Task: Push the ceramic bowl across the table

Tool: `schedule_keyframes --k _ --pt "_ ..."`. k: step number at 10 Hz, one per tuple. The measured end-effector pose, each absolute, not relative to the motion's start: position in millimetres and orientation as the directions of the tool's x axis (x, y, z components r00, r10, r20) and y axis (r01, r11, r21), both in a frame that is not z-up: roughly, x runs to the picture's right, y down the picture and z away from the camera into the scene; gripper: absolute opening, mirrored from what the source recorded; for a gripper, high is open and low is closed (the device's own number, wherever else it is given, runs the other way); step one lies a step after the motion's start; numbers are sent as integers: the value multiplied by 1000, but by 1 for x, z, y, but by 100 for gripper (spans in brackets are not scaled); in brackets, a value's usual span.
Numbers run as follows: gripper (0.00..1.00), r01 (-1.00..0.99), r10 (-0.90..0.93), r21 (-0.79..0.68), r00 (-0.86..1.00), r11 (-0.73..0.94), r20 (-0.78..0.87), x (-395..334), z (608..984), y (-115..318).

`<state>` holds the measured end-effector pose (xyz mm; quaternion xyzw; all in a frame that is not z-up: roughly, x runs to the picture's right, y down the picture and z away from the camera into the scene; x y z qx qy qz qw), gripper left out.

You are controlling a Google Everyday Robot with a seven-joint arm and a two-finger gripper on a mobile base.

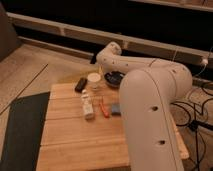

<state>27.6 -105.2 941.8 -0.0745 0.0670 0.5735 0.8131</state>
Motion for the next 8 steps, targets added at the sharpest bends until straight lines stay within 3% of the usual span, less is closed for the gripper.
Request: schedule_keyframes --k 4,8 --pt "65 -932 919 181 252 315 -302 102 938 -93" --pt "65 -949 918 221 129 224 -374 106 936 -57"
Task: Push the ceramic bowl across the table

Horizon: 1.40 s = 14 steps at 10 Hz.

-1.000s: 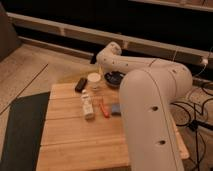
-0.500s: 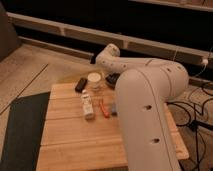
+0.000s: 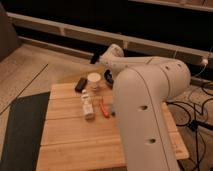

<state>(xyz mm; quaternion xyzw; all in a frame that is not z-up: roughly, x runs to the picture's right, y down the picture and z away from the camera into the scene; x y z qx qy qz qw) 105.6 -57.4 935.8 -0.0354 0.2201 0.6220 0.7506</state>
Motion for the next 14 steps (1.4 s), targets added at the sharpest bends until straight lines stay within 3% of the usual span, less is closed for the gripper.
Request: schedule_keyframes --k 5,8,12,14 --pt "65 -946 860 273 11 174 -510 126 959 -12" --pt "65 -941 823 263 26 211 -568 131 982 -14" --pt "65 -941 852 170 176 292 -493 117 1032 -70" --pt "65 -943 910 77 289 325 -298 84 1043 -138"
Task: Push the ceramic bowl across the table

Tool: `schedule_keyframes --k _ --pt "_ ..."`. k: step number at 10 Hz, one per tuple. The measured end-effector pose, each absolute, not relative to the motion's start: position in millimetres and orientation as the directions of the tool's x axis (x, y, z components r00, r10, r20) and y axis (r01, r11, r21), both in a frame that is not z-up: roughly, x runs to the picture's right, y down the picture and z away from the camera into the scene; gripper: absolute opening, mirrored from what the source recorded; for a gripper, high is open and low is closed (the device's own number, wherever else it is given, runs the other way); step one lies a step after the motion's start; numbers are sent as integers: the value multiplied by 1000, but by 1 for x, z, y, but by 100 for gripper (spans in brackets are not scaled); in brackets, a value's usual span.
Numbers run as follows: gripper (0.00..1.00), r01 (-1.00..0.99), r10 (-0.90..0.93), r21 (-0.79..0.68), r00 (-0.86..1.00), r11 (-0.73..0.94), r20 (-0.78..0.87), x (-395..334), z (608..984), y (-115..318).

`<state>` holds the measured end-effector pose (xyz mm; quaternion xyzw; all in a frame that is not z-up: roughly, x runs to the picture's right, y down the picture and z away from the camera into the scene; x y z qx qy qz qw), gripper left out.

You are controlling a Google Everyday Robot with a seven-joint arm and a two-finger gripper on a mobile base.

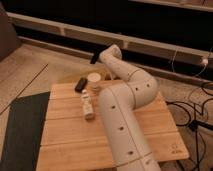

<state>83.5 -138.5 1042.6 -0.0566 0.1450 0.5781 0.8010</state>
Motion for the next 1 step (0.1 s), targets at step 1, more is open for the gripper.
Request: schedule_keyframes --k 1 --pt "65 -941 921 46 316 335 -229 71 1039 -161"
